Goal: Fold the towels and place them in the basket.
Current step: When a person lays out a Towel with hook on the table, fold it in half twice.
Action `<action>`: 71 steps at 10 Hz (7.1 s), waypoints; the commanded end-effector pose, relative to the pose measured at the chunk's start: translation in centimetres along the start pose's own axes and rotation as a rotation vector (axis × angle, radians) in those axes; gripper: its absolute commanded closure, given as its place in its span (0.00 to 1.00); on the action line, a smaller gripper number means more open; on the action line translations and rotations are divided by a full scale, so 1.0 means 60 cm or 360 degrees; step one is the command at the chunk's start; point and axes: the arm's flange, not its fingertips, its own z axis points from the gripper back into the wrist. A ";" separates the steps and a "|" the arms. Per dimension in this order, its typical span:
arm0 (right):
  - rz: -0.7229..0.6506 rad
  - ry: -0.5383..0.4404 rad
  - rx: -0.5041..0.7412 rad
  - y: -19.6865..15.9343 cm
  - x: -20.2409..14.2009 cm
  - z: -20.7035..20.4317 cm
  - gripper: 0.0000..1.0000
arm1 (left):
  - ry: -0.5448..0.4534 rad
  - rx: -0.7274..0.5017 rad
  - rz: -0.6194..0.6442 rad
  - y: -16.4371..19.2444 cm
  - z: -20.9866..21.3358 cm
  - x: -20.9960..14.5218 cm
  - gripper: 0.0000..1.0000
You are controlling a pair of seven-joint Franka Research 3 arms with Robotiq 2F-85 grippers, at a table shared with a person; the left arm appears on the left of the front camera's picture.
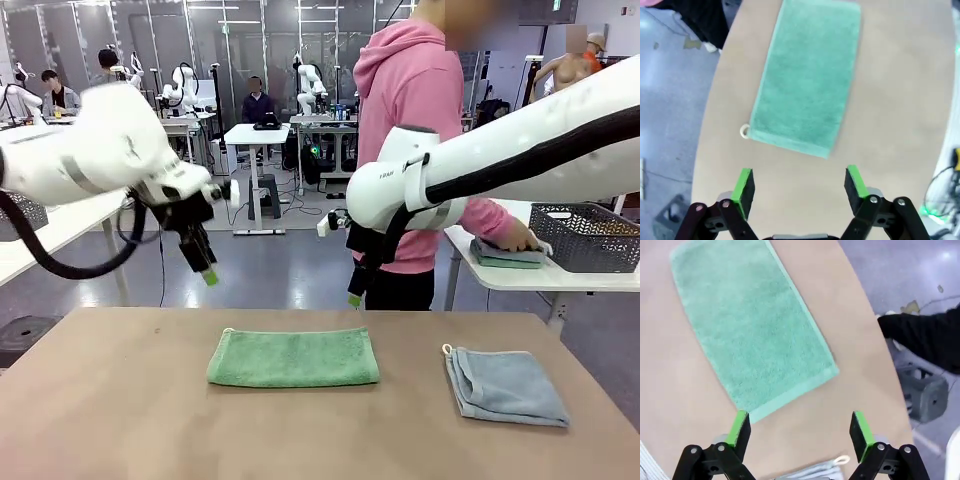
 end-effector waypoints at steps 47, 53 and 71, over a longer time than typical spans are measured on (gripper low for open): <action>-0.1466 0.0353 -0.0051 -0.001 -0.044 -0.193 1.00 | 0.0258 0.0338 0.0719 -0.347 0.416 -0.222 0.00; -0.1023 0.0230 -0.0094 0.060 0.037 -0.030 1.00 | 0.0258 0.0338 0.0719 -0.347 0.416 -0.222 0.00; -0.1289 0.0143 0.0238 0.132 0.181 -0.173 0.00 | 0.0258 0.0338 0.0719 -0.347 0.416 -0.222 0.00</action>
